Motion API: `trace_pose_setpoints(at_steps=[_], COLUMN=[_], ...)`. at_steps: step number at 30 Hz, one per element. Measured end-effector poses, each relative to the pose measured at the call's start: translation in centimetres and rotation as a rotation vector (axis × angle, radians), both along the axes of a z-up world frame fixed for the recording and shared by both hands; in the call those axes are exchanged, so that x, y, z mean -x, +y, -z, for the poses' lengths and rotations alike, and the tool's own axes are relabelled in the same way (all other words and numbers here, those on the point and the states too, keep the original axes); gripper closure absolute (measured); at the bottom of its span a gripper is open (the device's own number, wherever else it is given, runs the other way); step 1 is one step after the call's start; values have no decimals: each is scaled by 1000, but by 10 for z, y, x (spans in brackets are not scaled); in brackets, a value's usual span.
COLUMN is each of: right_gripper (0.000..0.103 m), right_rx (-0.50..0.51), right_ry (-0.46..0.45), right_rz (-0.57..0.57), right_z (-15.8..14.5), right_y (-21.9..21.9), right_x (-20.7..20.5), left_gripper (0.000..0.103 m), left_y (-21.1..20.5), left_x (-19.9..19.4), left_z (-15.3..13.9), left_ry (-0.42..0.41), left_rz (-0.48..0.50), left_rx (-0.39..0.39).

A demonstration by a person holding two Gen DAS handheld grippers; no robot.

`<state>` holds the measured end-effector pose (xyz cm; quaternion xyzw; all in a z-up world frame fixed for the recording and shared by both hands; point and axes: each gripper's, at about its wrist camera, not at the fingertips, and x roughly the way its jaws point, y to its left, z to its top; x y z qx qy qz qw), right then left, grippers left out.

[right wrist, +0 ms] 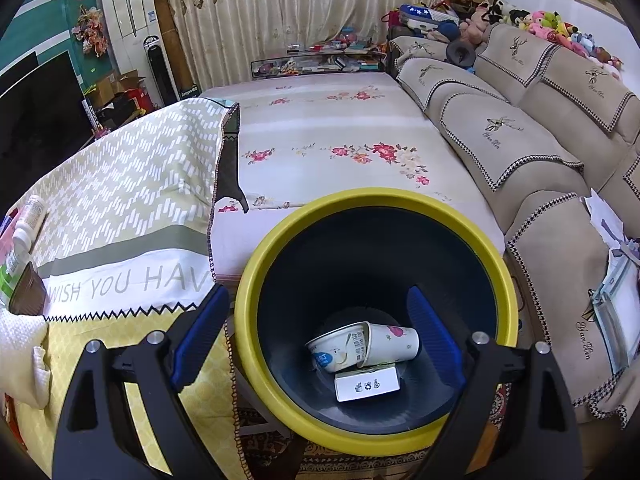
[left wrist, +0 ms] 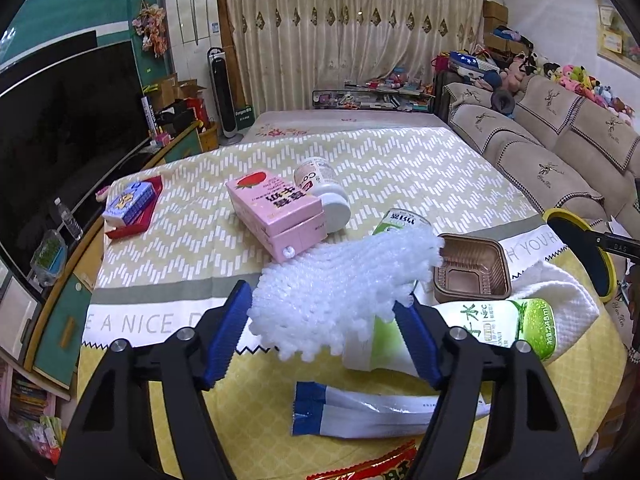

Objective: Collect trash
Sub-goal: 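Grasp the white foam net with the left gripper, then carry the foam net over the bin and open the left gripper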

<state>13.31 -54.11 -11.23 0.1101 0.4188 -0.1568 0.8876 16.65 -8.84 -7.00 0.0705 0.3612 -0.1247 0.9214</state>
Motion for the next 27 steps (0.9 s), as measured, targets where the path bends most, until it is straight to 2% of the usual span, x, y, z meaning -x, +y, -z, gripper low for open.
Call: trace_pose_setpoints(at_steps=[3, 6, 11, 18, 22, 27], right_gripper=[17, 17, 17, 17, 17, 17], right_rx=[-3, -8, -9, -14, -18, -12], right_ry=[2, 1, -4, -14, -22, -43], right_rz=[-4, -6, -9, -8, -12, -18], right_z=[2, 2, 1, -3, -5, -15], right_y=[1, 2, 3, 3, 3, 4], right_x=[-1, -2, -1, 2, 5, 11], left_gripper=[41, 52, 81, 87, 88, 88], left_y=[-4, -6, -6, -5, -7, -13], left_x=[-1, 0, 1, 15, 38, 70], left_z=[-1, -2, -4, -19, -43, -80], left_ry=[-2, 0, 13, -4, -51, -124], left_rz=[17, 29, 47, 75, 95, 144], left_rx=[-6, -7, 14, 25, 22, 57])
